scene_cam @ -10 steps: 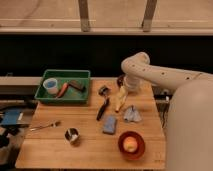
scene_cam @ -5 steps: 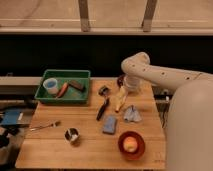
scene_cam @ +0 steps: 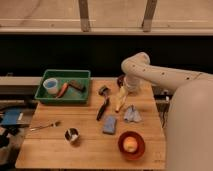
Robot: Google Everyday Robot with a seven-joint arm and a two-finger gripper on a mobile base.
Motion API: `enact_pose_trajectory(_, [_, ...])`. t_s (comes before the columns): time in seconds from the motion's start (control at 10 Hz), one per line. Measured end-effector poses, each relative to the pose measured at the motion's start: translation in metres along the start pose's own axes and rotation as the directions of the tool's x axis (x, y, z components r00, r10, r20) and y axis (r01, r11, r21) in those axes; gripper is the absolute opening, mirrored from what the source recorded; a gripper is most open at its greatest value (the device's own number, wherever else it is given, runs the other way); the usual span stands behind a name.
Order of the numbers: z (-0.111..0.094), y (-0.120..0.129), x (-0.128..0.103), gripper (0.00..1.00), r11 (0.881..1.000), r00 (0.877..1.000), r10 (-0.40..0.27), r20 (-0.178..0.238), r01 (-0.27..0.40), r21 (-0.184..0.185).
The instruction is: Place brush in metal cup
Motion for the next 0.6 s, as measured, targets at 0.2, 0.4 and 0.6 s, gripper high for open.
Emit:
enact_pose_trajectory(0.2, [0.0,0.0,0.0,0.8,1.0,1.0,-0.001,0.001,0.001,0.002])
enact_pose_trajectory(0.4, [-0.002,0.001,-0.001,0.8,0.999,0.999,-0.032,0.004,0.032,0.026])
enact_pose_trajectory(0.6, [-0.005,0.029,-0.011,0.8,0.99,0.991,-0.133,0.007,0.133,0.046])
